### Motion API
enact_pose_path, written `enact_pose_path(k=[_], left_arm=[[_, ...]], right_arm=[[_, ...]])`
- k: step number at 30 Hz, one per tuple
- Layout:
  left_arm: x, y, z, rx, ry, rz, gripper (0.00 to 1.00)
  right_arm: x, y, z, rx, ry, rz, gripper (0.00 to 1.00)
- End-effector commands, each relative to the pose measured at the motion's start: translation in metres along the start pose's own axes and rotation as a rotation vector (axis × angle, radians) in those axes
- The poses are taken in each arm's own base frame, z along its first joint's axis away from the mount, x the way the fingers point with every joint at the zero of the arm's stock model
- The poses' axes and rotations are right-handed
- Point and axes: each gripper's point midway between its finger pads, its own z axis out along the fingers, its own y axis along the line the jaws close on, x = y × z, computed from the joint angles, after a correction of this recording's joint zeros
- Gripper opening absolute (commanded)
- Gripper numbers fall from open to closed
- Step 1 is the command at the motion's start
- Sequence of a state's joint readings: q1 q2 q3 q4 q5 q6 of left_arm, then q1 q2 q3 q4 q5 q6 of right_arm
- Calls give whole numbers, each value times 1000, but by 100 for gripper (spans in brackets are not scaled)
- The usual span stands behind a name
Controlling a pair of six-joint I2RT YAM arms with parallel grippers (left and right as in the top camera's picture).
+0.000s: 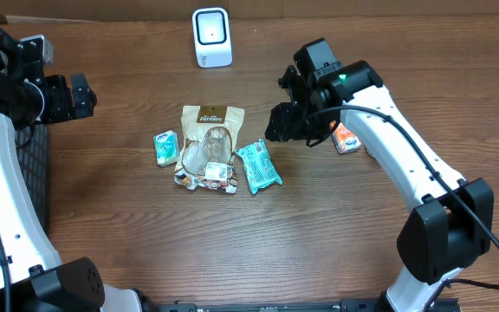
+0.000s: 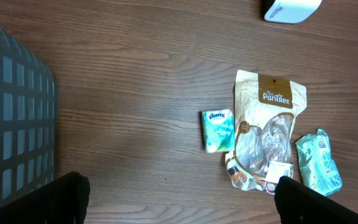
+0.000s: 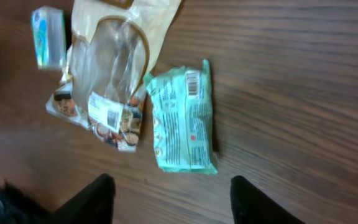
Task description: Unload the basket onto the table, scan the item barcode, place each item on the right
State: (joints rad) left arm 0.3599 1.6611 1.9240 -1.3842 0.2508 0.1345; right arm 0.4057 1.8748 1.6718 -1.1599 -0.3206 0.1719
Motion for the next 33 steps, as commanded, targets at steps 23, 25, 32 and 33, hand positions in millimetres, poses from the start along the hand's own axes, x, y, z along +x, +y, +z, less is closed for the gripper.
enact_pose_path(k=[23,25,32,33], left_arm=[[-2,-3,0,7,-5,23,100],[-2,-3,0,7,-5,23,100],[-2,-3,0,7,-5,23,100],[-2,-3,0,7,-5,23,100]], right_arm=[[-19,2,-33,47,-104,-22,64],[-19,5,-39,46,-107,-24,63],[-26,13,-69,64,-141,-54,62],[-26,13,-71,67,-143,-55,62]])
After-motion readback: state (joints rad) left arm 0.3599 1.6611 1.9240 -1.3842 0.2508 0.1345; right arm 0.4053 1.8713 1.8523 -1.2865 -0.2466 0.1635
